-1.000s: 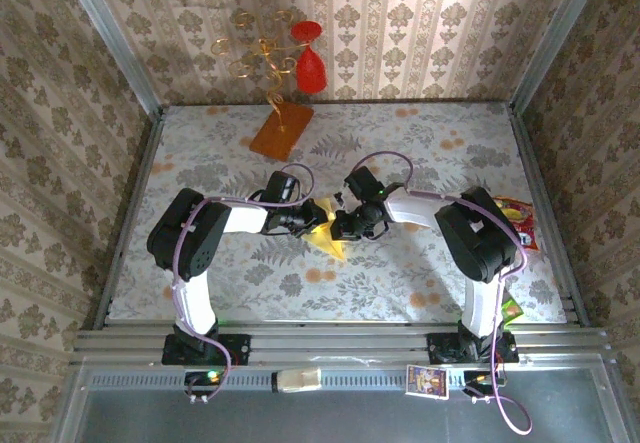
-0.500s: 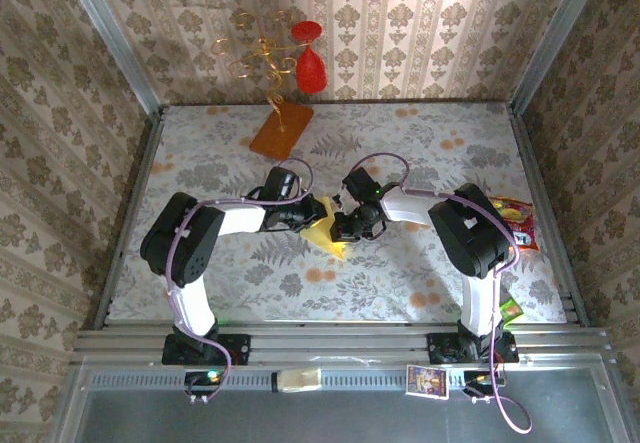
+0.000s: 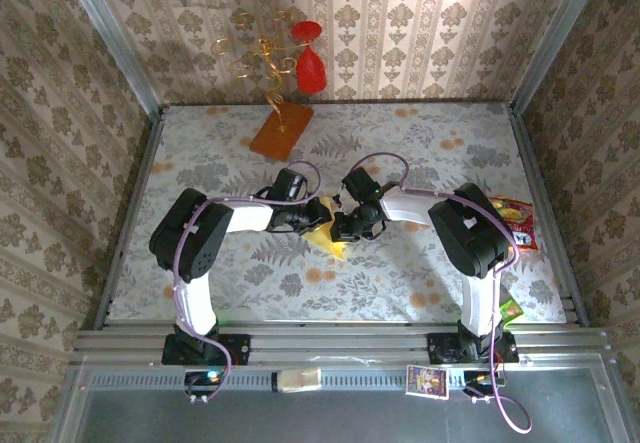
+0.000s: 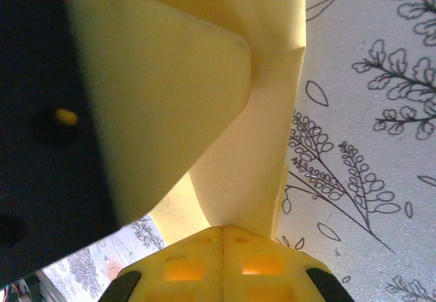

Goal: Fold a paper plane with a square sheet of paper (pick it up from the middle)

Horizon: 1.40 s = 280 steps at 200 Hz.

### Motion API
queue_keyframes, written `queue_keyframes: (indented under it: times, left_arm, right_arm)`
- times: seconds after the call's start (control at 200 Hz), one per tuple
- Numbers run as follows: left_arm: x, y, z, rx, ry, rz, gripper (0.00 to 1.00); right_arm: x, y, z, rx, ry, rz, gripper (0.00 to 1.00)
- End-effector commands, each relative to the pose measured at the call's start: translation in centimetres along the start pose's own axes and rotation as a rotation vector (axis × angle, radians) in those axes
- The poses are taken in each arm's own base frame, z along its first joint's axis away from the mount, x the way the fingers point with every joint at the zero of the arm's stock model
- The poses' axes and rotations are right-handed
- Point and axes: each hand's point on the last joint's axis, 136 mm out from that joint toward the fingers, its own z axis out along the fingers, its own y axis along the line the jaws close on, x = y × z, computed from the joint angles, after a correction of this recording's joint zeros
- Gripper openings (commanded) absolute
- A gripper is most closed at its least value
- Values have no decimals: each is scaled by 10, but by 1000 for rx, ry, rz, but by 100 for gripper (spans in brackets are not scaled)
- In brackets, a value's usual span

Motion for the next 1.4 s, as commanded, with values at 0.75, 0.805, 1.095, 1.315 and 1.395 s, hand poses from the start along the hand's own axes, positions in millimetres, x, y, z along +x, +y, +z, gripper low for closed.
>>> queue_keyframes:
  times: [0.75, 0.805, 1.095, 1.315, 1.395]
  left_arm:
    - [-91, 82, -38, -139, -201, -99, 13]
    - [-94, 86, -40, -142, -206, -99, 13]
    - [-116, 85, -61, -127, -255, -71, 13]
    - [-108, 39, -80, -61, -277, 4, 13]
    - [-89, 26, -75, -53, -255, 28, 13]
  right_arm:
    - [74, -88, 24, 291, 204, 138, 3]
    - [74, -88, 24, 291, 204, 138, 4]
    - [70, -84, 24, 280, 196, 132, 4]
    - [64, -79, 22, 265, 183, 129, 4]
    - [65, -79, 22, 266, 185, 130, 4]
